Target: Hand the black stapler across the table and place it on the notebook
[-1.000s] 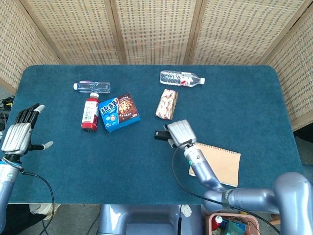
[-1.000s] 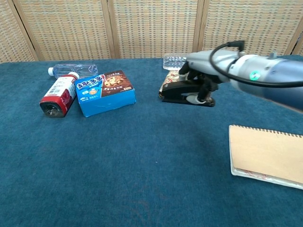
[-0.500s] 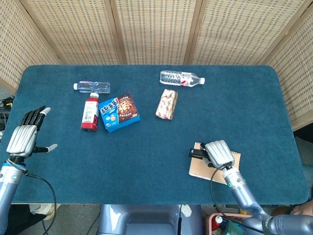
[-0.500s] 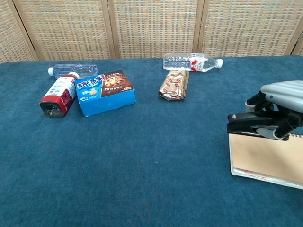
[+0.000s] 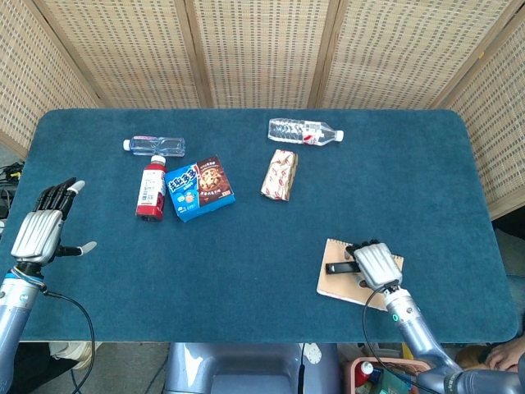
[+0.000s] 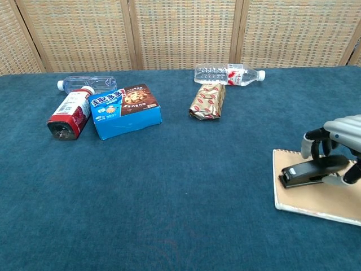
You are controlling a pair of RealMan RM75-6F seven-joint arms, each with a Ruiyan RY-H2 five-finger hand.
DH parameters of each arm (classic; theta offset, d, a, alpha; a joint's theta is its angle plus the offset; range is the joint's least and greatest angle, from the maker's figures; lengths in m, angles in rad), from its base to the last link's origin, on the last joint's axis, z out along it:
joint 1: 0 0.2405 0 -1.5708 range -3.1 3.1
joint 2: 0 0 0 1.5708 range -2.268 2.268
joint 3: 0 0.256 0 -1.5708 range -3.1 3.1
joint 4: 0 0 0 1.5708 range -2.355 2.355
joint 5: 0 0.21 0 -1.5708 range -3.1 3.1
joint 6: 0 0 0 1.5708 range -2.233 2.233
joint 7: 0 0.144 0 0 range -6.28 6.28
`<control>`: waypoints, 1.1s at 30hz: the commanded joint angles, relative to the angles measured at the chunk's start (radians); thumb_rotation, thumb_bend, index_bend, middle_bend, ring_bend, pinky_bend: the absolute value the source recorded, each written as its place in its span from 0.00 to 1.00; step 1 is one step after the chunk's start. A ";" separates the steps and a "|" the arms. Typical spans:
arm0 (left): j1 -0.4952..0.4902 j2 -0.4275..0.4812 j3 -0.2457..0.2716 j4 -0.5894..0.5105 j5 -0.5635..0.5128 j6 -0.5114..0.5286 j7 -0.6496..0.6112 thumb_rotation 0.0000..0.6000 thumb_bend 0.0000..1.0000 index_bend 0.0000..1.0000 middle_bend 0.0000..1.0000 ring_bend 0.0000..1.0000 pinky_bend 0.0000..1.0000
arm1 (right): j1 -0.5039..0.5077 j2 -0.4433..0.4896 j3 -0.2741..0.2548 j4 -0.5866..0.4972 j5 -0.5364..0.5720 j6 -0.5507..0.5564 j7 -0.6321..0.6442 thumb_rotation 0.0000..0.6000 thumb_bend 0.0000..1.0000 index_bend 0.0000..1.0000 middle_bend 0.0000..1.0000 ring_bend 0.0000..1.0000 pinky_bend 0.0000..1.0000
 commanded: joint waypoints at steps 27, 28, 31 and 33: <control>0.059 0.005 0.049 -0.036 0.077 0.093 0.034 1.00 0.00 0.00 0.00 0.00 0.00 | -0.275 0.299 -0.008 0.039 -0.211 0.294 0.313 1.00 0.00 0.00 0.00 0.00 0.00; 0.068 0.005 0.054 -0.039 0.083 0.106 0.039 1.00 0.00 0.00 0.00 0.00 0.00 | -0.291 0.301 -0.003 0.056 -0.204 0.305 0.342 1.00 0.00 0.00 0.00 0.00 0.00; 0.094 0.004 0.072 -0.048 0.096 0.138 0.050 1.00 0.00 0.00 0.00 0.00 0.00 | -0.339 0.302 0.011 0.081 -0.177 0.335 0.420 1.00 0.00 0.00 0.00 0.00 0.00; 0.116 0.004 0.087 -0.052 0.107 0.163 0.056 1.00 0.00 0.00 0.00 0.00 0.00 | -0.368 0.301 0.019 0.082 -0.177 0.361 0.467 1.00 0.00 0.00 0.00 0.00 0.00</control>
